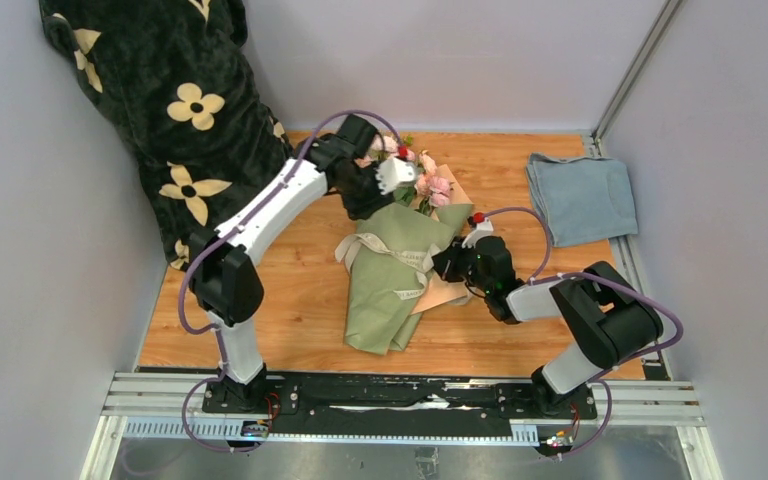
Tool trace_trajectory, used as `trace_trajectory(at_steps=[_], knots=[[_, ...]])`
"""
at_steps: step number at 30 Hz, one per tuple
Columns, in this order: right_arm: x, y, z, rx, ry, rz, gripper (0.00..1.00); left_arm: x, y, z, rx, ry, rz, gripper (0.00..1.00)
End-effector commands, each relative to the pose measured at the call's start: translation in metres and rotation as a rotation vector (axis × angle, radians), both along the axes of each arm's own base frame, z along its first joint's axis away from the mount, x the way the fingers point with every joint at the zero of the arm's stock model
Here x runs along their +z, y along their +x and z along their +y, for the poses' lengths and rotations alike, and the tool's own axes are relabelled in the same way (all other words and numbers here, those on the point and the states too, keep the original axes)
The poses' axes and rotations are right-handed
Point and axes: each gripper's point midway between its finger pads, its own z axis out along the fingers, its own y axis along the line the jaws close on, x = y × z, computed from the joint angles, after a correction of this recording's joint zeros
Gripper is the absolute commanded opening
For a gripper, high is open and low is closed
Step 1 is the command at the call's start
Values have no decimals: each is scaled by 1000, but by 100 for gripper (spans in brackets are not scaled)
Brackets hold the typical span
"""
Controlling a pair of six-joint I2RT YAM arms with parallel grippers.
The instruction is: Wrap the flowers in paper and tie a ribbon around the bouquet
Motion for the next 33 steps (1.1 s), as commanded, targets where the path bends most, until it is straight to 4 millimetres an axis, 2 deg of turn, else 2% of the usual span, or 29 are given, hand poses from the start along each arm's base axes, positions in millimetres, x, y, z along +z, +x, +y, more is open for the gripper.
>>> trace_trajectory(at_steps=[1, 2, 4, 7, 10, 18, 22, 27, 29, 31, 33], knots=[[2, -7, 5, 86, -6, -3, 0, -39, 35, 55, -2, 47, -23, 48], [4, -7, 6, 95, -6, -6, 0, -49, 46, 66, 19, 50, -32, 50], [4, -7, 7, 104, -12, -4, 0, -72, 56, 78, 25, 93, -27, 57], [5, -8, 6, 110, -26, 5, 0, -100, 56, 89, 9, 161, 9, 64], [6, -11, 4, 112, -38, 4, 0, -120, 52, 88, 1, 161, 42, 65], [8, -11, 1, 109, -58, -5, 0, -143, 34, 80, -35, 120, 126, 62], [10, -10, -2, 100, -61, -13, 0, -156, 34, 76, 2, 104, 176, 51], [11, -8, -7, 90, -69, -14, 0, -162, 17, 67, 9, 49, 259, 52], [12, -8, -7, 97, -74, -13, 0, -161, 4, 62, -11, 16, 302, 49], [12, -9, -5, 121, -85, -15, 0, -159, -8, 59, -24, -15, 340, 36], [11, -9, -2, 150, -92, -13, 0, -157, -12, 59, -2, -23, 361, 2]])
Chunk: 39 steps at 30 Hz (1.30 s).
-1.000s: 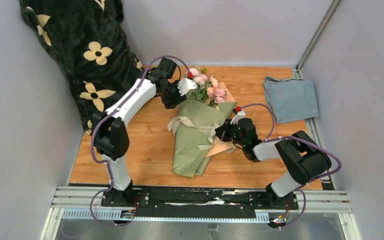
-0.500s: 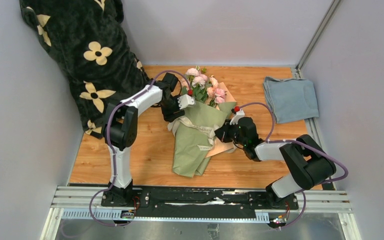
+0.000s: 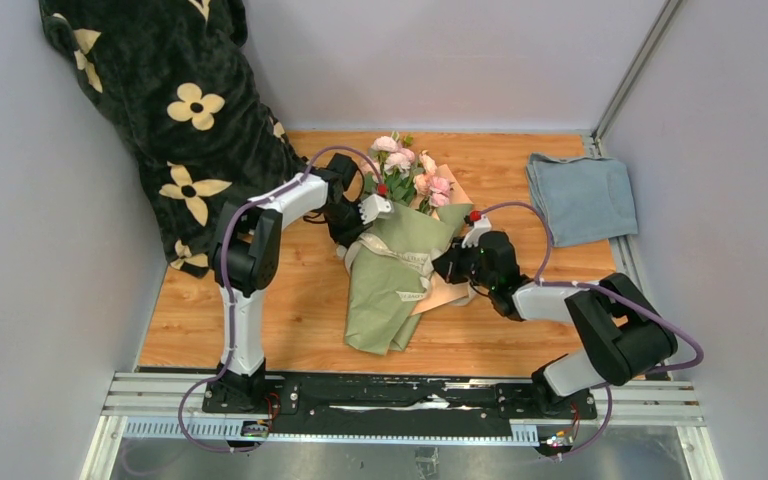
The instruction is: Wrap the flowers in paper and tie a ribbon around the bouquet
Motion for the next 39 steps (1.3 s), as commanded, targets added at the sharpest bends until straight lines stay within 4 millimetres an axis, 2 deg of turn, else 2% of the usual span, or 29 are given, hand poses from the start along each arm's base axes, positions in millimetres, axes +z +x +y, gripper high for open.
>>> trace_trajectory(at_steps=[1, 3, 4, 8, 9, 12, 15, 17, 19, 21, 23, 27, 30, 31, 32, 35, 37, 39], knots=[[8, 5, 2, 60, -19, -21, 0, 6, -24, -4, 34, -47, 94, 0], [10, 5, 2, 90, -10, -15, 0, 11, -10, 4, 120, -22, 75, 0], [11, 4, 2, 110, -10, -10, 0, 17, 4, 12, 185, -11, 49, 0], [17, -15, 6, 306, -62, 46, 0, 53, 70, 65, 500, 17, -112, 0], [16, -27, 3, 366, -101, 103, 0, 65, 80, 77, 547, -4, -138, 0], [17, -50, -5, 467, -170, 149, 0, 83, 87, 103, 617, -43, -171, 0], [31, -73, -11, 545, -187, 153, 0, 83, 84, 131, 660, 5, -219, 0], [43, -78, -12, 559, -175, 141, 0, 82, 81, 152, 697, 55, -254, 0], [54, -72, -21, 517, -161, 149, 0, 82, 77, 176, 747, 118, -291, 0], [63, -60, -38, 423, -138, 162, 0, 79, 71, 199, 782, 185, -314, 0], [67, -45, -64, 279, -102, 188, 0, 75, 60, 213, 792, 223, -312, 0], [63, -21, -123, 3, -33, 223, 0, 60, 36, 231, 767, 324, -310, 0], [51, -8, -161, -189, 18, 237, 0, 51, 22, 243, 759, 394, -310, 0], [48, -1, -181, -279, 45, 235, 0, 51, 19, 246, 761, 412, -314, 0], [42, -1, -191, -334, 56, 246, 0, 49, 14, 259, 787, 436, -308, 0], [39, 7, -244, -587, 120, 202, 0, 47, 1, 277, 792, 497, -298, 0], [39, 5, -262, -673, 121, 184, 0, 43, -9, 286, 782, 534, -287, 0], [39, 3, -271, -701, 87, 178, 0, 39, -18, 294, 776, 568, -276, 0]])
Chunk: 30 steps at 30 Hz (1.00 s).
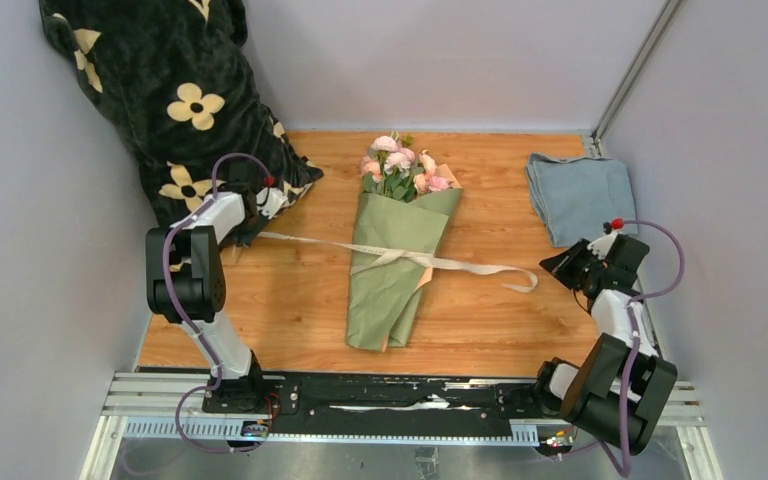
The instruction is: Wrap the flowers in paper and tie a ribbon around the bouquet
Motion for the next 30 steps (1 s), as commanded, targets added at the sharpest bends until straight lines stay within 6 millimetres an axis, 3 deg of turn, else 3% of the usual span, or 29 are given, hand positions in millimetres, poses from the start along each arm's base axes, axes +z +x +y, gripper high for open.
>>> trace_trajectory(at_steps=[1, 5, 7, 8, 9, 10, 11, 12, 15, 18, 19, 21, 25, 30], knots=[[16, 13, -32, -139, -55, -70, 0, 10, -13, 30, 9, 113, -1, 0], [5, 9, -20, -61, -52, -27, 0, -5, -30, 24, -10, 80, 68, 0], [5, 9, 6, 54, -37, 1, 0, -13, -41, -4, -80, -64, 139, 0], [4, 10, 20, 139, -66, 21, 3, -13, -49, -20, -131, -120, 178, 7], [6, 10, 38, 239, -107, 28, 11, -11, -50, -34, -180, -153, 182, 17], [8, 11, 55, 329, -154, 29, 26, -9, -53, -43, -227, -167, 192, 36], [12, 11, 73, 426, -209, 12, 38, -6, -53, -54, -278, -181, 185, 48], [15, 13, 90, 512, -258, -23, 46, 0, -50, -67, -342, -197, 169, 55], [25, 13, 136, 722, -301, -193, 68, 16, -42, -103, -518, -262, 114, 66], [22, -3, 164, 868, -272, -345, 70, 27, -39, -150, -696, -304, 81, 69], [23, -8, 170, 905, -296, -396, 70, 26, -43, -171, -771, -310, 91, 69], [23, -15, 182, 972, -339, -469, 70, 17, -45, -191, -866, -283, 97, 69], [22, -20, 188, 1132, -539, -552, 69, -4, -39, -215, -993, -228, 108, 71], [15, -38, 194, 1282, -560, -622, 68, -21, -54, -230, -1077, -302, 150, 74]])
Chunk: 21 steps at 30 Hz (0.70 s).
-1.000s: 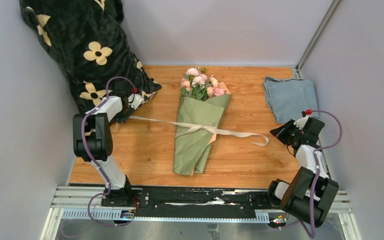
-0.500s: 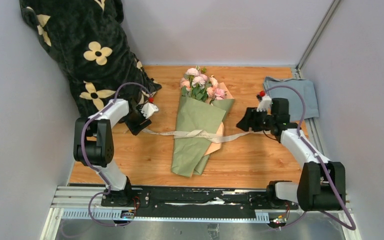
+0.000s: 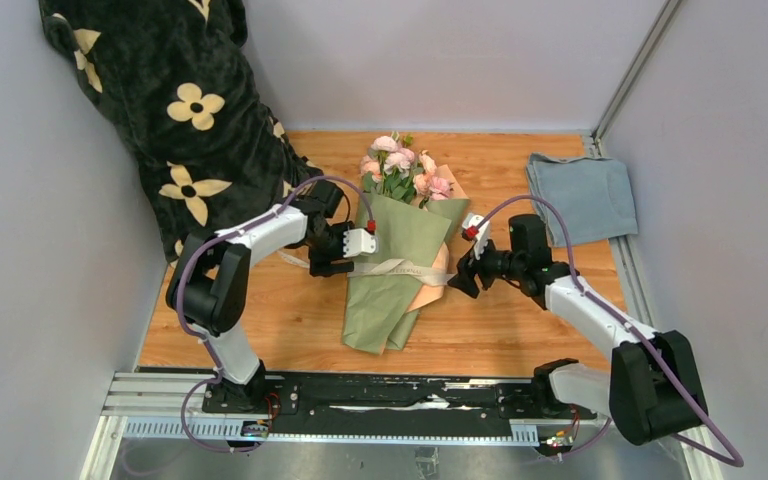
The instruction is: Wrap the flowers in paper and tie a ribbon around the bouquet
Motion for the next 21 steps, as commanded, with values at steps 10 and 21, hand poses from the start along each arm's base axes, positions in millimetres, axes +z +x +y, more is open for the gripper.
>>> trace_trajectory(at_steps=[10, 21], knots=[[-54, -14, -6, 300, -257, -227, 68, -28, 6, -5, -48, 23, -102, 48], [-95, 20, -9, 272, -490, -183, 66, -11, -9, -15, 12, -59, -43, 0]])
